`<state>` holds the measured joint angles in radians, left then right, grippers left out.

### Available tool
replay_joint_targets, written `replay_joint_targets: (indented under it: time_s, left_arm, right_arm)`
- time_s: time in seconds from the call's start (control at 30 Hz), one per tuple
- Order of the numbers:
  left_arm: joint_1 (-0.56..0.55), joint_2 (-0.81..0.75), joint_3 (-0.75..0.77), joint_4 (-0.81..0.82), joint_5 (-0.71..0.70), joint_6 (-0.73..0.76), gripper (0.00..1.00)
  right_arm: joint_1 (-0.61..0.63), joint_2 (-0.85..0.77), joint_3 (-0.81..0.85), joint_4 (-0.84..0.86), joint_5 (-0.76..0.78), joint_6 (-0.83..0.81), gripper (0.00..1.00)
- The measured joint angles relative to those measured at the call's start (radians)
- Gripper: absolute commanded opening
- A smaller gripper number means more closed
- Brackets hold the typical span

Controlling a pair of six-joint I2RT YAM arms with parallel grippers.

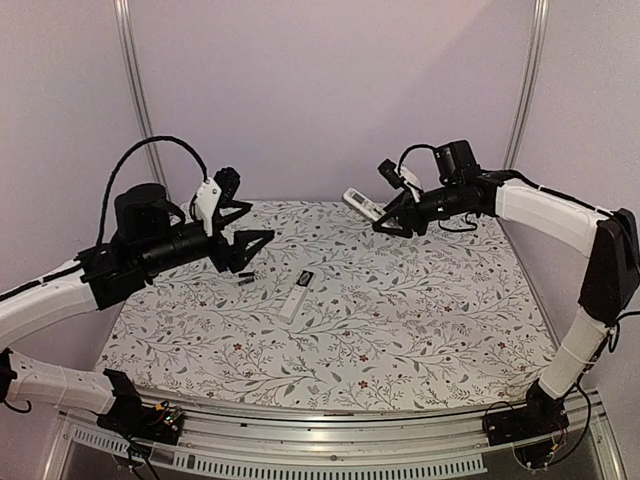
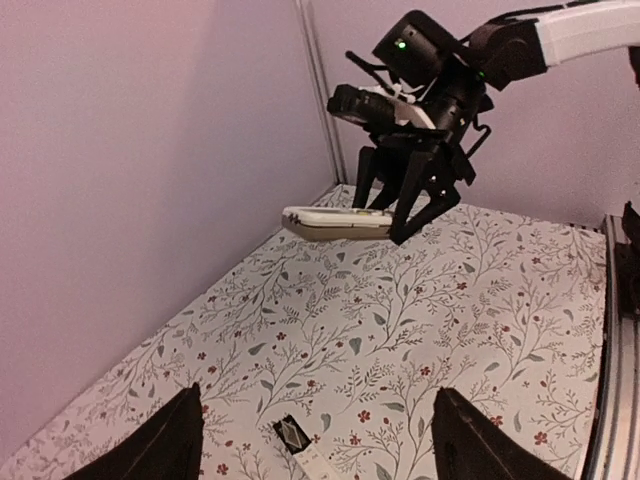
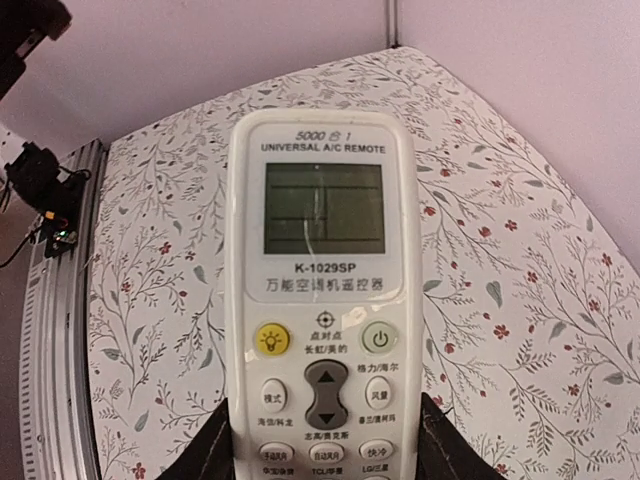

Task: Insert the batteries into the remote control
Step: Pick up the remote control from the center of the board.

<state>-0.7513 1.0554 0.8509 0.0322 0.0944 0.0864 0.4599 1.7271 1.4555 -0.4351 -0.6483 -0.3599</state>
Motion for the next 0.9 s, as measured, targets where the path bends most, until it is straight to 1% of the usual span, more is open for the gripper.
replay_joint_targets:
  time_s: [0.1, 0.2, 0.3, 0.33, 0.47, 0.57, 0.67, 0.73, 0.8, 0.9]
  left_arm:
    - [-0.100, -0.076, 0.000, 0.001, 0.025, 0.175, 0.80]
    - [-0.207, -0.129, -0.009, -0.005, -0.005, 0.352, 0.81]
    - [-0.291, -0.150, -0.019, -0.035, -0.087, 0.513, 0.85]
    - [-0.322, -0.149, -0.023, -0.050, -0.137, 0.577, 0.85]
    - [-0.401, -0.120, -0.030, -0.097, -0.262, 0.750, 0.86]
    - [-0.430, -0.074, -0.030, -0.134, -0.333, 0.849, 0.84]
    - [-0.442, -0.026, -0.030, -0.169, -0.379, 0.921, 0.77]
    - [-0.444, -0.011, -0.031, -0.183, -0.392, 0.963, 0.70]
    - [-0.445, -0.010, -0.034, -0.176, -0.397, 0.997, 0.64]
    - [-0.447, -0.010, -0.048, -0.134, -0.406, 1.052, 0.62]
  right_arm:
    - [0.105, -0.072, 0.004, -0.059, -0.050, -0.073, 0.13]
    - [0.208, -0.111, 0.005, -0.134, -0.036, -0.111, 0.13]
    - [0.282, -0.122, 0.011, -0.207, 0.003, -0.112, 0.12]
    - [0.303, -0.122, 0.013, -0.227, 0.019, -0.110, 0.12]
    - [0.363, -0.122, 0.016, -0.289, 0.069, -0.096, 0.12]
    - [0.388, -0.122, 0.021, -0.321, 0.086, -0.083, 0.11]
    - [0.400, -0.122, 0.029, -0.335, 0.092, -0.074, 0.10]
    - [0.406, -0.121, 0.034, -0.341, 0.092, -0.070, 0.11]
    - [0.413, -0.120, 0.043, -0.349, 0.092, -0.068, 0.10]
    - [0.423, -0.119, 0.050, -0.353, 0.092, -0.067, 0.10]
